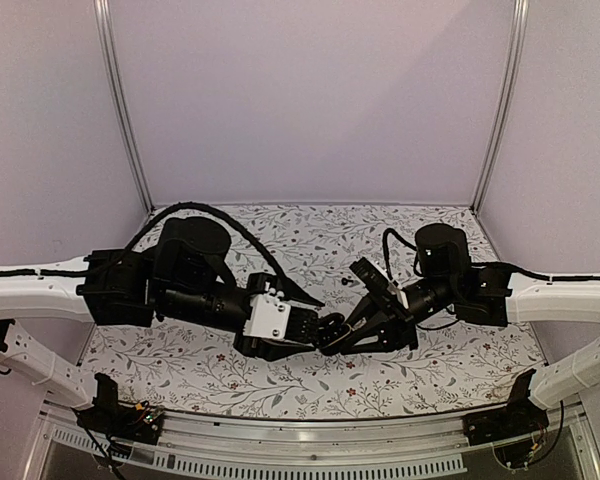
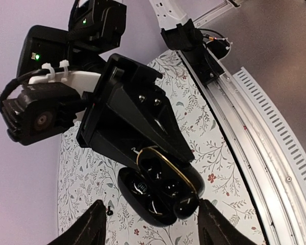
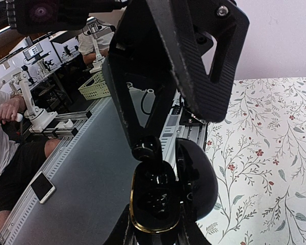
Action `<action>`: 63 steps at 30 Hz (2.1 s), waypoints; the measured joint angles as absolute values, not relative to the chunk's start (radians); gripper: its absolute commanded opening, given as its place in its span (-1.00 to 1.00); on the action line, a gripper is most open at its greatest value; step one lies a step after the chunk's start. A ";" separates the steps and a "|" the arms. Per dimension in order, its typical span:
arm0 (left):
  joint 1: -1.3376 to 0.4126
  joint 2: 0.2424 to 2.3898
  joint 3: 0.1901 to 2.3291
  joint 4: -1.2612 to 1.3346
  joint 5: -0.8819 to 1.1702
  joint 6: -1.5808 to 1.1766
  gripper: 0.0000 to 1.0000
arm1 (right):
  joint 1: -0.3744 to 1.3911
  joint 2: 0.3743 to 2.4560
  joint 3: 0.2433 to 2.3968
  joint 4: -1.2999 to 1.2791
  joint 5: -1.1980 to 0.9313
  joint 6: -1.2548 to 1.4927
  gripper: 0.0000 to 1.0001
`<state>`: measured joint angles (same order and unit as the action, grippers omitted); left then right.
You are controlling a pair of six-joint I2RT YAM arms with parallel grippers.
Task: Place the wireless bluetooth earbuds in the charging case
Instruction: Adjust the left earbud in the left side groove of the charging case.
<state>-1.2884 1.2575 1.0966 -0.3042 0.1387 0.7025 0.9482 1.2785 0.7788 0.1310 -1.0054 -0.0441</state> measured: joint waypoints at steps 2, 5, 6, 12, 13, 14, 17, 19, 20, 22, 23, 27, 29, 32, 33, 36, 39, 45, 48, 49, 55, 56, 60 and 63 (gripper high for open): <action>-1.288 1.258 1.097 -0.304 0.140 0.704 0.20 | 0.948 1.279 0.779 0.131 -1.006 -0.045 -1.00; -1.287 1.258 1.097 -0.302 0.144 0.704 0.19 | 0.949 1.279 0.779 0.131 -1.005 -0.046 -1.00; -1.286 1.258 1.097 -0.301 0.146 0.704 0.19 | 0.949 1.279 0.779 0.131 -1.005 -0.046 -1.00; -1.281 1.264 1.097 -0.296 0.150 0.703 0.18 | 0.950 1.279 0.780 0.124 -1.003 -0.051 -1.00; -1.280 1.265 1.097 -0.296 0.151 0.702 0.17 | 0.951 1.279 0.780 0.120 -1.000 -0.054 -1.00; -1.280 1.267 1.097 -0.295 0.152 0.702 0.17 | 0.952 1.279 0.780 0.118 -0.999 -0.055 -1.00; -1.280 1.272 1.097 -0.290 0.157 0.701 0.16 | 0.955 1.279 0.782 0.112 -0.993 -0.062 -1.00; -1.279 1.277 1.097 -0.287 0.157 0.697 0.16 | 0.956 1.279 0.783 0.112 -0.987 -0.065 -1.00; -1.279 1.281 1.098 -0.284 0.157 0.695 0.16 | 0.957 1.280 0.783 0.112 -0.984 -0.066 -1.00; -1.279 1.289 1.098 -0.281 0.156 0.689 0.16 | 0.957 1.283 0.786 0.111 -0.979 -0.068 -1.00; -1.279 1.292 1.099 -0.281 0.155 0.687 0.16 | 0.957 1.283 0.786 0.111 -0.977 -0.068 -1.00; -1.279 1.299 1.099 -0.279 0.152 0.678 0.16 | 0.957 1.283 0.789 0.111 -0.971 -0.069 -1.00; -1.279 1.303 1.099 -0.276 0.153 0.674 0.17 | 0.957 1.283 0.791 0.111 -0.969 -0.069 -1.00; -1.278 1.306 1.099 -0.272 0.153 0.661 0.19 | 0.957 1.283 0.792 0.111 -0.966 -0.069 -1.00; -1.278 1.307 1.099 -0.270 0.154 0.655 0.20 | 0.957 1.283 0.792 0.111 -0.966 -0.069 -1.00; -1.275 1.308 1.099 -0.265 0.159 0.638 0.22 | 0.958 1.283 0.792 0.111 -0.965 -0.070 -1.00; -1.269 1.308 1.099 -0.263 0.176 0.623 0.27 | 0.960 1.283 0.792 0.111 -0.965 -0.070 -1.00; -1.259 1.305 1.098 -0.251 0.207 0.595 0.44 | 0.966 1.283 0.792 0.111 -0.966 -0.072 -1.00; -1.250 1.280 1.095 -0.244 0.222 0.580 0.50 | 0.971 1.283 0.793 0.112 -0.965 -0.072 -1.00; -1.246 1.266 1.092 -0.242 0.226 0.574 0.51 | 0.971 1.283 0.793 0.112 -0.965 -0.073 -1.00; -1.218 1.212 1.088 -0.221 0.231 0.543 0.52 | 0.975 1.283 0.793 0.111 -0.965 -0.073 -1.00; -1.217 1.212 1.087 -0.221 0.233 0.539 0.52 | 0.975 1.283 0.793 0.111 -0.965 -0.073 -1.00; -1.215 1.213 1.083 -0.224 0.246 0.528 0.51 | 0.975 1.283 0.793 0.111 -0.964 -0.073 -1.00; -1.215 1.214 1.083 -0.228 0.266 0.528 0.53 | 0.975 1.283 0.793 0.111 -0.963 -0.073 -1.00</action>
